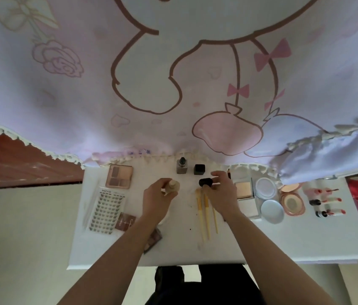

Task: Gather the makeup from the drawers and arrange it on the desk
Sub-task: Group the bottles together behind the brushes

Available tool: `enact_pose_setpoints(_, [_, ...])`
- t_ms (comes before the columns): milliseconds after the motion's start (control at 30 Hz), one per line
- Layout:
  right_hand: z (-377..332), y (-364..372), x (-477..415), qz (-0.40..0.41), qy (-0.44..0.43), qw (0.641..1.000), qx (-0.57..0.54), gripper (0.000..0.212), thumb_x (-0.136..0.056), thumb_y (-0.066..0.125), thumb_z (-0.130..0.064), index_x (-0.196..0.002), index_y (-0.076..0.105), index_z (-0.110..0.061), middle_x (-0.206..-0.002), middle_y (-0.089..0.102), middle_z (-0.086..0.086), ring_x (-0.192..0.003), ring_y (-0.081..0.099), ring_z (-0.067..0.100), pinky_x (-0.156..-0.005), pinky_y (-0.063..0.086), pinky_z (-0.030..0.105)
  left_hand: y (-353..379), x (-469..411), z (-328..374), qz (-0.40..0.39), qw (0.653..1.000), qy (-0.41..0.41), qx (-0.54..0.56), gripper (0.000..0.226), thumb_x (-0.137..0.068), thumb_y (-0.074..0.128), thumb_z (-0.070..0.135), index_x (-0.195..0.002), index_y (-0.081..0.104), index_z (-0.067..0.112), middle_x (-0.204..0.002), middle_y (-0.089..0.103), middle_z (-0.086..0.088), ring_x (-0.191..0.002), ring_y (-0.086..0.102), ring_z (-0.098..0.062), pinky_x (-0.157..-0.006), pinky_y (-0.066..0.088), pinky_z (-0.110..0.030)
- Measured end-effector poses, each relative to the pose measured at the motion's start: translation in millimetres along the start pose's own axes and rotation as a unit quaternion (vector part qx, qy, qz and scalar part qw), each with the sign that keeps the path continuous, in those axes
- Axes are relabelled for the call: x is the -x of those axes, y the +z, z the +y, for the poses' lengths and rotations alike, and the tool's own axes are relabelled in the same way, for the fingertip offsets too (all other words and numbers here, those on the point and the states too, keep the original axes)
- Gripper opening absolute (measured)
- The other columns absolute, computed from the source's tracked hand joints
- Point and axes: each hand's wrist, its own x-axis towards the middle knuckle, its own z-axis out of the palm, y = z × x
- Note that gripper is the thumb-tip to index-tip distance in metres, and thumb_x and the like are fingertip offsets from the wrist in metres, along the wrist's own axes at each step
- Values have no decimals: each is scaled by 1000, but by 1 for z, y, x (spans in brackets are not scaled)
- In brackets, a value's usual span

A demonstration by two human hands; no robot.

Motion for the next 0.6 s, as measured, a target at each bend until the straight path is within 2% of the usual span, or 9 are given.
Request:
enact_pose_setpoints(33, [1, 3, -3, 1, 0, 1000, -4, 38, -86, 73, -19, -118, 54, -24, -103, 66, -4, -81, 65, 3, -67, 49, 18, 5, -2, 0, -2, 1000, -6, 7, 36, -75, 83, 18, -108, 69, 24, -96, 70, 6, -83, 66, -17, -79, 55, -32])
enact_pose_setpoints(100, [3, 7, -9, 7, -11, 1000, 10, 34, -85, 74, -16, -109, 51, -22, -96, 65, -4, -77, 64, 4, -64, 47, 16, 15, -7, 3, -11, 1000, -17, 16, 35, -74, 84, 13, -105, 69, 22, -92, 69, 7, -83, 66, -17, -77, 54, -28])
enact_pose_setpoints(233, [8, 13, -23, -2, -39, 997, 68, 25, -86, 73, -12, -96, 51, -20, -92, 61, -2, -76, 61, 11, -61, 44, 18, 31, -21, 10, -11, 1000, 23, -18, 39, -73, 83, 8, -109, 71, 18, -103, 64, 4, -93, 64, -19, -85, 55, -31])
enact_pose_setpoints(400, [15, 16, -34, -29, -64, 991, 111, 24, -81, 72, -7, -86, 51, -20, -92, 57, 2, -82, 58, 25, -74, 50, 36, 42, -30, 14, 9, 1000, 26, 6, 40, -74, 82, 4, -112, 72, 13, -100, 62, 3, -89, 66, -21, -86, 55, -30])
enact_pose_setpoints(500, [17, 15, -39, -35, -83, 989, 117, 24, -82, 72, -9, -83, 49, -16, -88, 53, 3, -76, 52, 24, -69, 45, 34, 46, -28, 15, 21, 999, 14, 29, 39, -77, 79, 2, -114, 70, 13, -102, 66, 2, -92, 66, -16, -82, 54, -18])
enact_pose_setpoints(600, [19, 12, -38, -41, -85, 988, 123, 28, -81, 75, -13, -82, 48, -14, -86, 50, 1, -73, 48, 19, -61, 37, 23, 44, -23, 13, 29, 999, 8, 38, 40, -80, 75, 0, -117, 65, 13, -107, 66, 2, -94, 63, -12, -80, 50, -10])
